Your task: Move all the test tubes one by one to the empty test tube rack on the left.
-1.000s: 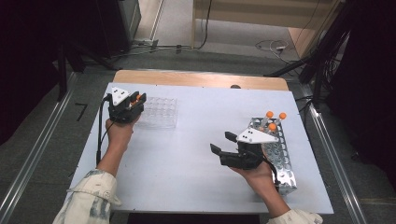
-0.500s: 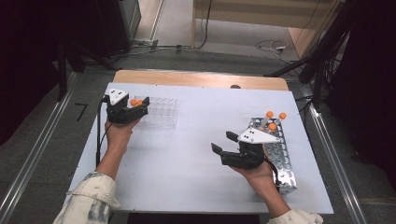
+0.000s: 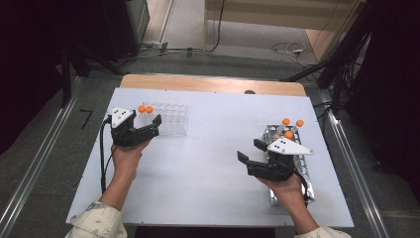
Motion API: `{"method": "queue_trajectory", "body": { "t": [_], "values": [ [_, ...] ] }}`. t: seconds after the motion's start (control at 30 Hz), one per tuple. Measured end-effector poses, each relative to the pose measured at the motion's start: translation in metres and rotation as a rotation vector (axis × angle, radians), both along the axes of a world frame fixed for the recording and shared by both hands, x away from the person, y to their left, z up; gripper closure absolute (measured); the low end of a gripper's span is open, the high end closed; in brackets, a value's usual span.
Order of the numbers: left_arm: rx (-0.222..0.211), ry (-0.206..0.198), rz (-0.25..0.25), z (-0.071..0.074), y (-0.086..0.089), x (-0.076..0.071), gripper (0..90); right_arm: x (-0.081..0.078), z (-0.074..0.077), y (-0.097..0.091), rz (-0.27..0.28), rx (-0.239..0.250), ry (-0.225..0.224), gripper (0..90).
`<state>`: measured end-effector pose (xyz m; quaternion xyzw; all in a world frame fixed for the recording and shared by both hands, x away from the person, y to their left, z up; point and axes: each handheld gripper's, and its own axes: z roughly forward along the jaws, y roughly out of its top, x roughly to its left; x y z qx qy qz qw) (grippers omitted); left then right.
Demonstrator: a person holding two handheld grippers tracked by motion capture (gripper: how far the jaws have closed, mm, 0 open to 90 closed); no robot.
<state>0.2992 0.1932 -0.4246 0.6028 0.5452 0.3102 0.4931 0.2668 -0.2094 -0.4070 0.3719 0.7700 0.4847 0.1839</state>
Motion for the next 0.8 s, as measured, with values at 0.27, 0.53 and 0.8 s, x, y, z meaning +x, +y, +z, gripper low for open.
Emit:
{"method": "queue_trajectory", "body": {
  "t": [0.27, 0.53, 0.8],
  "values": [
    [0.011, 0.01, -0.036, -0.002, -0.004, -0.011, 10.8, -0.002, -0.003, -0.034, -0.12, -0.026, -0.021, 20.7],
    [0.018, 0.015, -0.063, -0.003, -0.01, -0.013, 10.8, 0.0, -0.008, -0.061, -0.257, -0.074, -0.031, 17.6],
    [0.022, 0.018, -0.072, -0.004, -0.013, -0.013, 10.9, 0.014, -0.015, -0.072, -0.322, -0.091, 0.001, 18.2]
  ]
}}
